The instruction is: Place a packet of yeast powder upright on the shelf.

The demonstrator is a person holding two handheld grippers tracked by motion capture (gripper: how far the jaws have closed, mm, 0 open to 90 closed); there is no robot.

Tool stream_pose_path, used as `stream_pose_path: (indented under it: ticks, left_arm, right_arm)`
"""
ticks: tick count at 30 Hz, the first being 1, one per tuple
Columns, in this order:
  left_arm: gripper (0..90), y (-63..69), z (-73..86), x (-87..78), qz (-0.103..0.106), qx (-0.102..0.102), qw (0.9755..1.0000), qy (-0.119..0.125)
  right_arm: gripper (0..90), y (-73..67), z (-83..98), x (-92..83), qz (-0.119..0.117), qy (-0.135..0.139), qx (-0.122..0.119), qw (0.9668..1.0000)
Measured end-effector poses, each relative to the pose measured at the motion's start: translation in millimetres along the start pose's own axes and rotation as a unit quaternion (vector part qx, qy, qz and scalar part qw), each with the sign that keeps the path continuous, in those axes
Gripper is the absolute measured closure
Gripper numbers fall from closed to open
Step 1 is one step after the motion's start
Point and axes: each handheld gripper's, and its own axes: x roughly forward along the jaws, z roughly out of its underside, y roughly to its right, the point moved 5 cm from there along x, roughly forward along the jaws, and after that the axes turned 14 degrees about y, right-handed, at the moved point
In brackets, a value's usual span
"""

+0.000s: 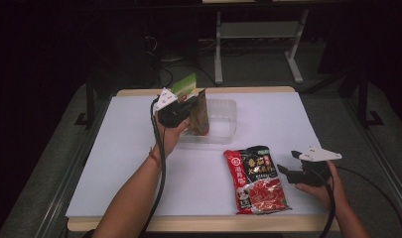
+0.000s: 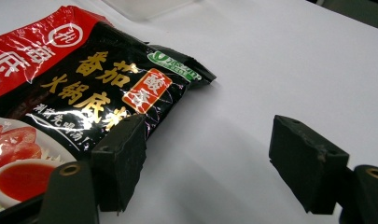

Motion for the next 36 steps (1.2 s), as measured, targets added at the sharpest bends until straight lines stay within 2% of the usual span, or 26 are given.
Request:
stream_pose_path:
  ticks: [4,6,11,16,19,22,25,28,36]
  left_arm:
    - [81.8,2.6,-1.3,-1.4,0.003,0.012,0.9999,-0.006]
    - [76.0,4.5,-3.0,-2.6,0.004,0.017,0.9998,-0.012]
    - [61.9,10.5,-5.4,-8.6,0.024,0.021,0.9992,-0.025]
    - [52.6,12.5,-9.0,-19.9,0.031,0.022,0.9990,-0.025]
    - [45.2,14.7,-7.2,-30.0,0.036,0.032,0.9982,-0.036]
    - [41.7,17.4,-3.1,-40.8,0.040,0.052,0.9967,-0.048]
    - [38.4,19.5,0.7,-50.8,0.048,0.075,0.9937,-0.068]
    - [36.6,21.3,4.5,-61.7,0.057,0.090,0.9910,-0.081]
    - [34.0,21.2,20.8,-100.4,0.072,0.103,0.9862,-0.108]
  right_arm:
    - [26.7,-0.8,-0.3,0.0,-0.001,0.000,-0.002,1.0000]
    - [26.8,-0.8,-0.5,-0.2,0.000,0.000,-0.002,1.0000]
    - [26.8,0.1,-0.7,-1.3,0.003,0.002,0.000,1.0000]
    - [26.8,0.1,-0.6,-1.1,0.003,0.001,-0.001,1.0000]
    - [26.8,-0.5,-1.2,-1.8,0.003,0.002,-0.002,1.0000]
    - [26.8,0.1,-1.1,-2.1,0.004,0.003,0.001,1.0000]
    - [26.9,-0.3,-1.3,-2.0,0.004,0.002,0.001,1.0000]
    - [27.1,-1.3,-2.6,-2.1,0.003,0.004,-0.001,1.0000]
    - [27.1,-1.1,-2.8,-3.2,0.002,0.005,0.002,1.0000]
